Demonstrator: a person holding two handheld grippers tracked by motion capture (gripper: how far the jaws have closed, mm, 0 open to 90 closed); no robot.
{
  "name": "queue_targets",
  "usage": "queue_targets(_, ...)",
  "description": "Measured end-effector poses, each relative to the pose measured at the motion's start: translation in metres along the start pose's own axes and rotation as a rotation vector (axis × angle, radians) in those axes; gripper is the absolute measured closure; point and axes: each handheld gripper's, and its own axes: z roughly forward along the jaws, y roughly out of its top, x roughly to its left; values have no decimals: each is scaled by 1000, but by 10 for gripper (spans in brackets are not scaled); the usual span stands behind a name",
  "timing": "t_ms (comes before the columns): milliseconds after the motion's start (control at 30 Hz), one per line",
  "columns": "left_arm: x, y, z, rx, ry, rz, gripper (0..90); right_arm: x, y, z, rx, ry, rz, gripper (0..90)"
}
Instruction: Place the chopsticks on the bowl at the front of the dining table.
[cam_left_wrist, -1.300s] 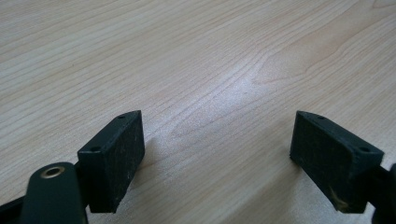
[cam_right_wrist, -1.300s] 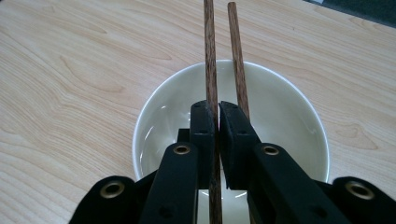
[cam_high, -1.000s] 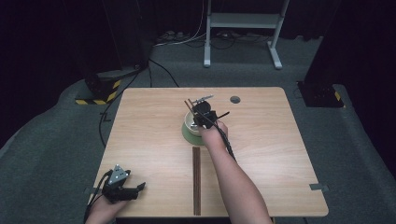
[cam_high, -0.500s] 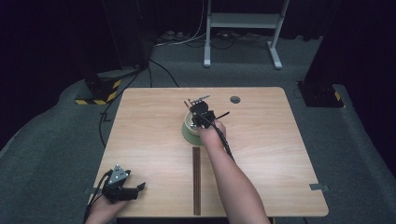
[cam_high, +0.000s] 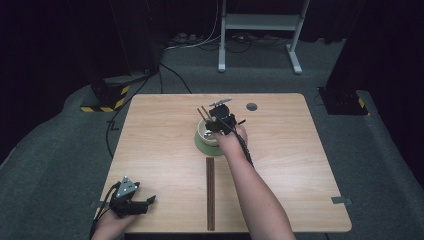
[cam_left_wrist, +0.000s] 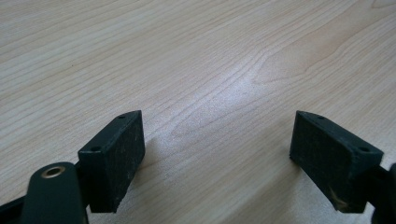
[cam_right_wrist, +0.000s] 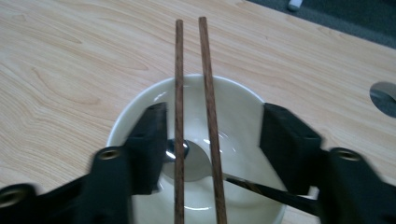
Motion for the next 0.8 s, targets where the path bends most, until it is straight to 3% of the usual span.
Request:
queue_targets(33, 0, 0, 0, 1, 0, 1, 180, -1, -1, 2, 20, 18, -4, 372)
queue_targets(133, 0, 0, 0, 2, 1, 2, 180, 0, -4, 6, 52, 4, -42, 374)
queue_targets(233, 0, 0, 0, 2, 1, 3, 180, 4, -7, 10, 71, 1, -70, 444)
queue_targets(333, 0, 0, 0, -4, 0, -4, 180, 8, -8, 12, 91, 17, -59, 524)
queue_targets(433, 0, 0, 0, -3, -1, -3, 180, 10, -8, 13, 83, 4, -90, 576)
queue_targets(800, 0, 0, 0, -1, 2, 0, 181, 12, -9, 17, 120, -17, -96, 747)
